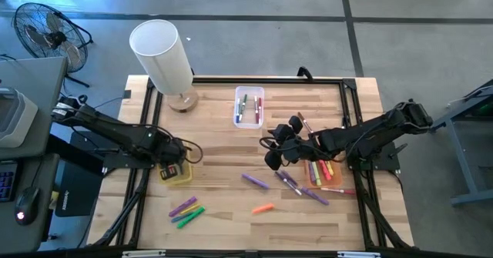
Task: Pick & Place Markers
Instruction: Put the pink pen into the yellow bin, then put the purple highlighter pen into the orange bin
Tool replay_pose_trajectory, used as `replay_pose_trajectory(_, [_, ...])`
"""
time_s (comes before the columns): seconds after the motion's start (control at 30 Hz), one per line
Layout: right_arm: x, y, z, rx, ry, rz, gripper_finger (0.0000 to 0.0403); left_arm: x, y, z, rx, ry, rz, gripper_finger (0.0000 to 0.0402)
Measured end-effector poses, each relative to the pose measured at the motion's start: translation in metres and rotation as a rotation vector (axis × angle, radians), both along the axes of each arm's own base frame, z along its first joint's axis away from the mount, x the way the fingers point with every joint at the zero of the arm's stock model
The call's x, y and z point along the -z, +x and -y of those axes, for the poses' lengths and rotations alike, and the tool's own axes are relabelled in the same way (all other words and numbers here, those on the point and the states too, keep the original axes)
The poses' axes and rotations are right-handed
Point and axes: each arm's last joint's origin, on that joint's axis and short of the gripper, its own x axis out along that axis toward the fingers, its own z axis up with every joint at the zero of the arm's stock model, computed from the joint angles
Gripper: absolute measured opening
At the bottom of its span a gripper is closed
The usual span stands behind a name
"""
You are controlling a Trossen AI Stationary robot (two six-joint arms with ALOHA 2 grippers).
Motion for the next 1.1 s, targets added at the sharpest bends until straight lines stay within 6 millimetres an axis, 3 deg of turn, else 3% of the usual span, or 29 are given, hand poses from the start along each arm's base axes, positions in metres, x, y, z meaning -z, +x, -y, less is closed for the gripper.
replay_pose_trajectory(0.4, [0.0,0.0,0.0,-0.002,-0.002,-0.002,0.0149,0.0,0.003,0.001,0.006,0.001,0.03,0.0146])
replay_pose_trajectory(0.53, [0.0,0.0,0.0,-0.005,-0.007,-0.005,0.0149,-0.004,0.004,0.001,0.006,-0.003,0.039,0.015])
replay_pose_trajectory(0.67, [0.0,0.0,0.0,-0.005,-0.007,-0.006,0.015,-0.02,0.009,0.001,0.027,0.013,0.096,0.0146])
replay_pose_trajectory(0.9, [0.0,0.0,0.0,-0.005,-0.007,-0.005,0.0149,-0.056,0.023,0.003,0.087,0.059,0.27,0.0144])
replay_pose_trajectory(1.1, [0.001,0.0,0.0,-0.004,-0.006,-0.007,0.0149,-0.068,0.037,0.007,0.178,0.06,0.431,0.0144])
